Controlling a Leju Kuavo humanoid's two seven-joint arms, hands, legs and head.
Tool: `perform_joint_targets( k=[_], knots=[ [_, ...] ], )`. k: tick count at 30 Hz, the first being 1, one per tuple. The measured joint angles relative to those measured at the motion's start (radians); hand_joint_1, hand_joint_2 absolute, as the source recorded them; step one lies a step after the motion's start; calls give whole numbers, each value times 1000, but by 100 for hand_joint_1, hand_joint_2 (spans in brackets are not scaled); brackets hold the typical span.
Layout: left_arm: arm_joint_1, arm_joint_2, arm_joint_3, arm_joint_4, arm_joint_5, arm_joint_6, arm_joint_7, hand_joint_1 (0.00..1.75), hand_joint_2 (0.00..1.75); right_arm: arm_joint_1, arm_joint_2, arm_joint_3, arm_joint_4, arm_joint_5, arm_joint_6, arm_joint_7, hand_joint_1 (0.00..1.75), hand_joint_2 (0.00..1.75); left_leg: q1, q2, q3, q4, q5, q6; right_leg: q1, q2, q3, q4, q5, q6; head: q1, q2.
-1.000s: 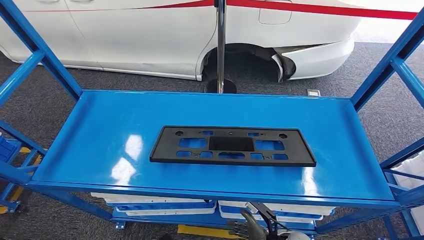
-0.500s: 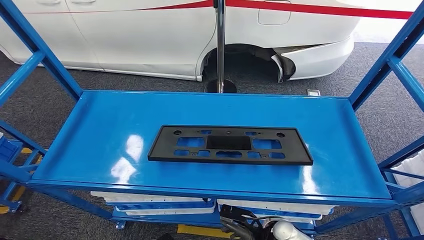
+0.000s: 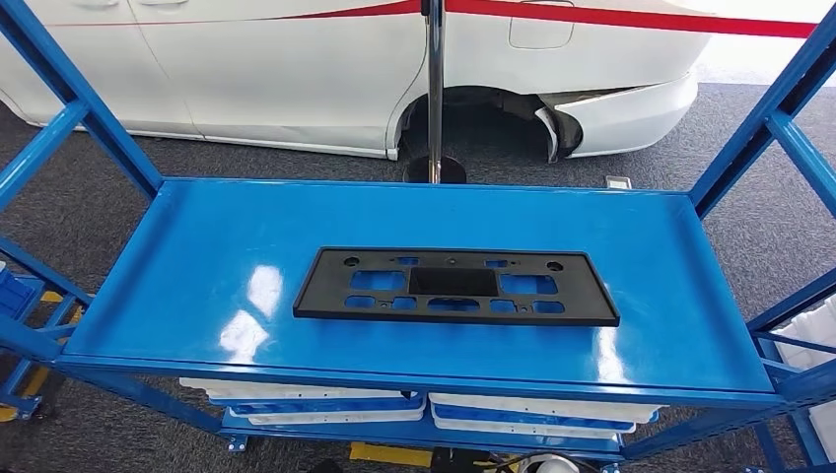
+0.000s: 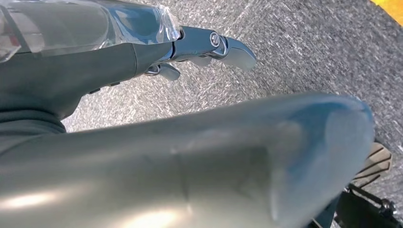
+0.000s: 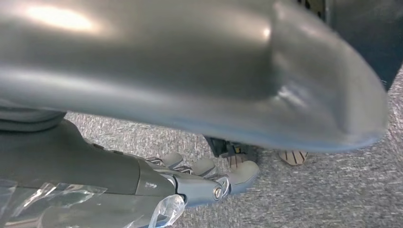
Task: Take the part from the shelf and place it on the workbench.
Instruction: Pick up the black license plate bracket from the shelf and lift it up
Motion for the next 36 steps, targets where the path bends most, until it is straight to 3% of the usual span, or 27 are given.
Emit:
perform_joint_targets(
  k=[5,14,29,36],
  knots=[
    [-1,0,-5,0,-6,-6,0,0,0,-7,4,33,17,4,5,-19,0,0,0,0,0,0,0,0,0,0,0,0,0,0,0,0],
    [-6,9,-15,0,-16,-18,-9,0,0,-67,13,33,-76,-62,67,-315,0,0,0,1,0,0,0,0,0,1,0,0,1,0,0,0],
    [0,31,-15,0,-11,-20,-11,0,0,-97,24,-119,-473,31,108,-606,0,0,0,1,0,0,1,0,0,0,0,0,1,0,0,0],
    [5,34,-15,0,-9,-8,-11,0,0,-47,62,-277,-554,-120,100,-739,0,0,0,1,0,0,1,0,0,0,0,0,1,0,0,0]
  ],
)
